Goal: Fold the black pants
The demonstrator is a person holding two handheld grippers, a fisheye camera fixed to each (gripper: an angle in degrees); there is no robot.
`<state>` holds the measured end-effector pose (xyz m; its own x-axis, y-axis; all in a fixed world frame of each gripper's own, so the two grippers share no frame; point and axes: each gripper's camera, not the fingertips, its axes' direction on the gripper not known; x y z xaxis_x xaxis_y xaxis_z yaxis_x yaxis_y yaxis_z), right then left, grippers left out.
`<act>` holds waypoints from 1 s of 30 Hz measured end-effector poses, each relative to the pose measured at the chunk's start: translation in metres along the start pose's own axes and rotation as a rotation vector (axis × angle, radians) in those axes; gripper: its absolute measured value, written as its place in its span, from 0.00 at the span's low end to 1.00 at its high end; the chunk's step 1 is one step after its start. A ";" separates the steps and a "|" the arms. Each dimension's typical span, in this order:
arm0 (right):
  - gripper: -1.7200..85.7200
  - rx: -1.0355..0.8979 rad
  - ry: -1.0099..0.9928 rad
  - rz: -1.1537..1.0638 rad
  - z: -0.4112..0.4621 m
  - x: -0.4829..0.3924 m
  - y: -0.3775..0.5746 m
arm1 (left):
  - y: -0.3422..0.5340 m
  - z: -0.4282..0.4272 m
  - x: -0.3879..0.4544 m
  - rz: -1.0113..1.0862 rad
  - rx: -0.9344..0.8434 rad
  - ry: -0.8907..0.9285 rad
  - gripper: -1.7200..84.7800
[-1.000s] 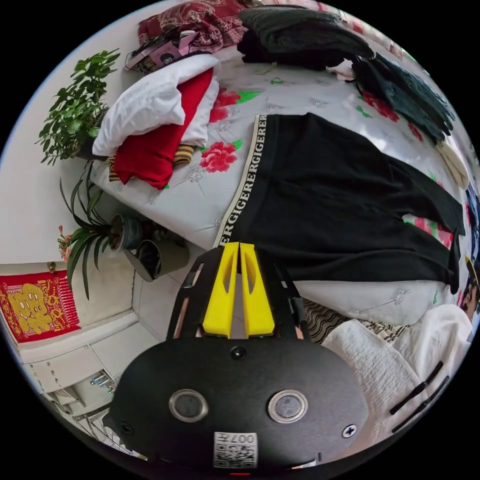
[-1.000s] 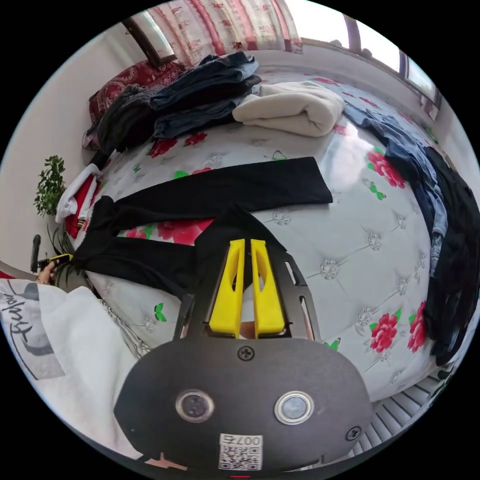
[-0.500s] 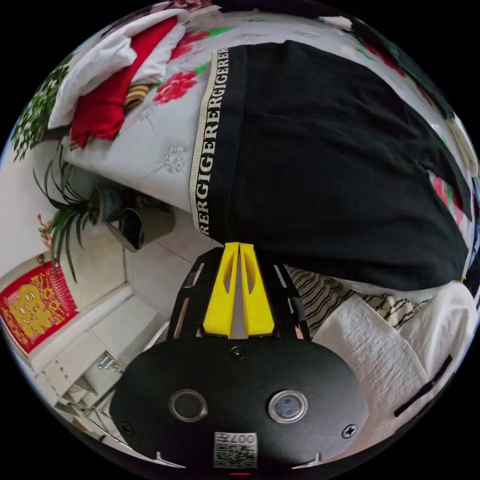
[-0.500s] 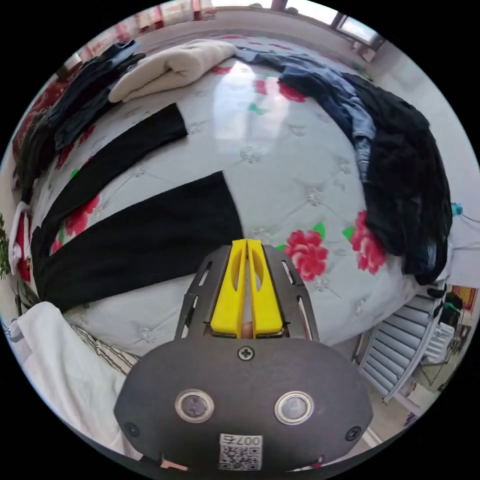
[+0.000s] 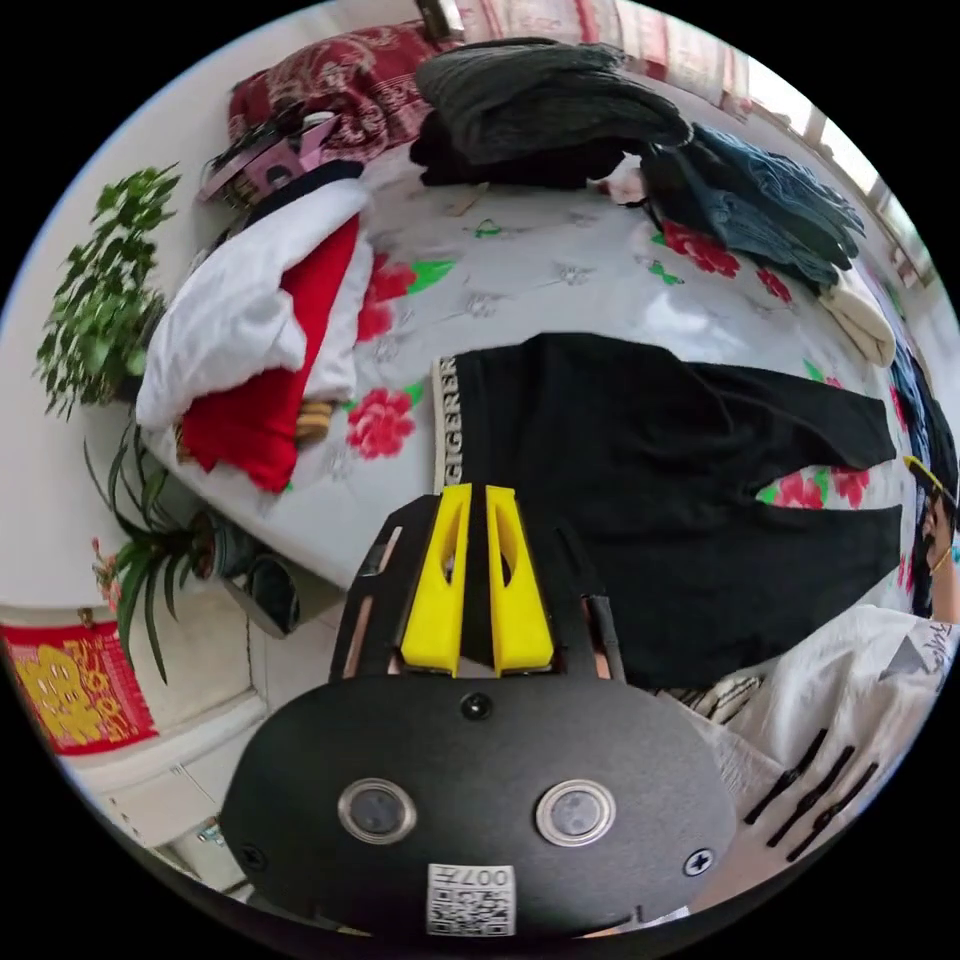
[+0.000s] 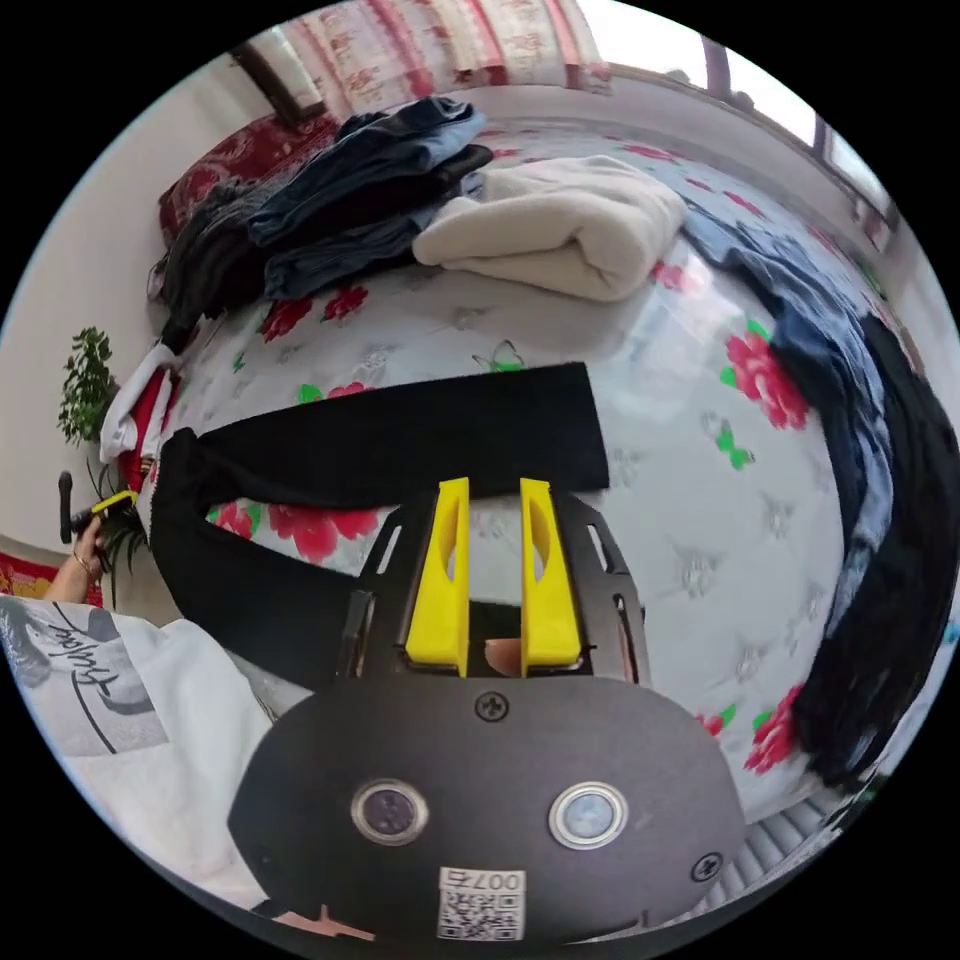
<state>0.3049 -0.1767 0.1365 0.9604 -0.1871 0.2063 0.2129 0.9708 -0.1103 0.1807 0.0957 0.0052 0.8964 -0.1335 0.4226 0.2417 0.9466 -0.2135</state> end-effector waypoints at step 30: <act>0.02 0.217 -0.045 -0.066 -0.131 0.007 0.031 | -0.021 -0.034 -0.065 0.226 0.165 0.167 0.01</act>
<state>0.3422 -0.1676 0.0071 0.9356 -0.2489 0.2502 0.2263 0.9671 0.1160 0.1303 0.0750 -0.0475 0.9725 0.0517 0.2273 -0.0214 0.9908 -0.1338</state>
